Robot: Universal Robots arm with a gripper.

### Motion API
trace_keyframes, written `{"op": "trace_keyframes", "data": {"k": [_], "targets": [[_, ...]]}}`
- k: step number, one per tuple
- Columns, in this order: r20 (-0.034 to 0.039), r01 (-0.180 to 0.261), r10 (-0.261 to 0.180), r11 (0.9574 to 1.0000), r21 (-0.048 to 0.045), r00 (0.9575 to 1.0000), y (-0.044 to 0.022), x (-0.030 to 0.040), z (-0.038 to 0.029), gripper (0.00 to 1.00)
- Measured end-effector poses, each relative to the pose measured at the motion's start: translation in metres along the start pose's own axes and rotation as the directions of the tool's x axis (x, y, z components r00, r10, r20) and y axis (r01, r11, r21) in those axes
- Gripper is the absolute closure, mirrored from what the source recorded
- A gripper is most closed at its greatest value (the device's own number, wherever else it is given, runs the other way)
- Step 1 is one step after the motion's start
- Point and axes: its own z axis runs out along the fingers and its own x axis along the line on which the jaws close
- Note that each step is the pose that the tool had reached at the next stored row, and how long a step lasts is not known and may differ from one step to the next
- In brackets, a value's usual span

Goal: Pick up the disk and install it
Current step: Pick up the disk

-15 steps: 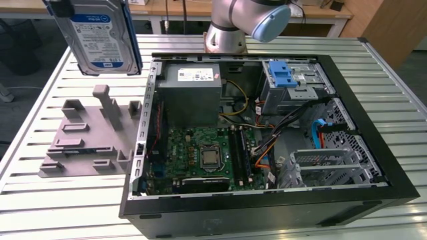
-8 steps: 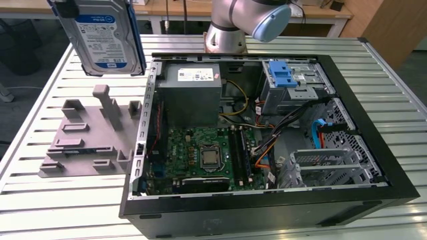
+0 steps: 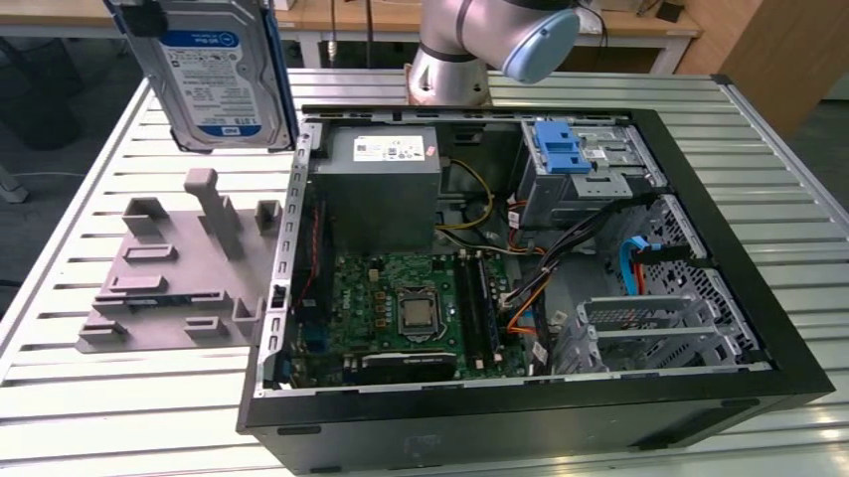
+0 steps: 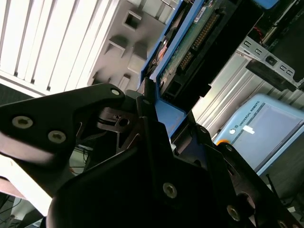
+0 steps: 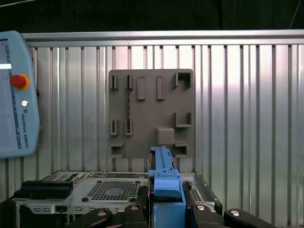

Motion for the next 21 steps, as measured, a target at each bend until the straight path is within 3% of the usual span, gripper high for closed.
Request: {"op": "trace_keyframes", "data": {"k": [21], "targets": [[0.0011,0.000,0.000,1.0000,0.0000,1.0000,-0.0222,0.0052,0.0005,0.64]]}}
